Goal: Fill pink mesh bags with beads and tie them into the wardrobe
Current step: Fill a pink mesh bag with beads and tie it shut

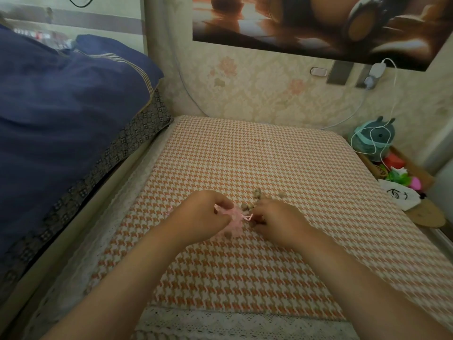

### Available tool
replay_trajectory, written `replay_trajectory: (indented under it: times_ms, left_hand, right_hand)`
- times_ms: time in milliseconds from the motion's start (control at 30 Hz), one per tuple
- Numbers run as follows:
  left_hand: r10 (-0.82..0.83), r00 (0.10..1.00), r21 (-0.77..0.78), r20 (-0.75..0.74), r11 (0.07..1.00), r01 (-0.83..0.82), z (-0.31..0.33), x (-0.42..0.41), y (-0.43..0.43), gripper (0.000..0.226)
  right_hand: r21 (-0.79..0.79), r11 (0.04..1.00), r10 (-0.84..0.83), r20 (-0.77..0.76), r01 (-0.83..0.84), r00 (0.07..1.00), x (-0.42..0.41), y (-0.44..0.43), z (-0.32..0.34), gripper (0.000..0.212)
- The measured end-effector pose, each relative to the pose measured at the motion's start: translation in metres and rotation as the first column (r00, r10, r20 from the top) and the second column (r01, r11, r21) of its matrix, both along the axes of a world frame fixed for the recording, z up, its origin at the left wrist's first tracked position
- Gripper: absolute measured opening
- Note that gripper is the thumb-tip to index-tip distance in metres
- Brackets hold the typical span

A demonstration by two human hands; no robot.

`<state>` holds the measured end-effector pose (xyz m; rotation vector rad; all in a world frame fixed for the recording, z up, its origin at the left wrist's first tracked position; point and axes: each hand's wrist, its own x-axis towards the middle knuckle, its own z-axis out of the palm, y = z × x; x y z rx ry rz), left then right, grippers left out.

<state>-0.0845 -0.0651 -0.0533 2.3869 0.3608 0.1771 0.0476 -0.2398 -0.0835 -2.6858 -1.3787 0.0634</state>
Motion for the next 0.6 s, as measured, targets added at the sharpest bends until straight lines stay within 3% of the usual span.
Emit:
replay_trajectory:
  times_ms: [167,333,433,500,600]
  left_hand:
    - [-0.03,1.0,0.002,0.001,1.0,0.03,-0.003,-0.004,0.0,0.036]
    - [-0.055,0.998,0.004,0.004,0.998,0.055,-0.004,-0.001,0.001,0.036]
    - [-0.052,0.999,-0.002,-0.003,0.999,0.052,-0.005,0.002,0.002,0.035]
    - [-0.053,0.999,-0.021,0.003,0.998,0.053,-0.004,0.004,0.001,0.031]
    - [-0.074,0.997,-0.031,0.012,0.997,0.075,-0.003,0.004,-0.001,0.022]
  right_hand:
    - [0.023,0.999,-0.027,0.017,0.026,0.999,-0.002,0.006,0.001,0.022]
    - [0.376,0.905,-0.143,-0.173,0.199,0.975,-0.008,0.004,0.033,0.017]
    - [0.54,0.809,-0.062,-0.313,0.231,0.948,-0.022,0.006,0.05,0.016]
    - [0.512,0.842,0.0,-0.31,0.168,0.951,-0.035,0.009,0.052,0.014]
    - [0.388,0.922,0.047,-0.147,0.014,0.988,-0.044,0.015,0.044,0.012]
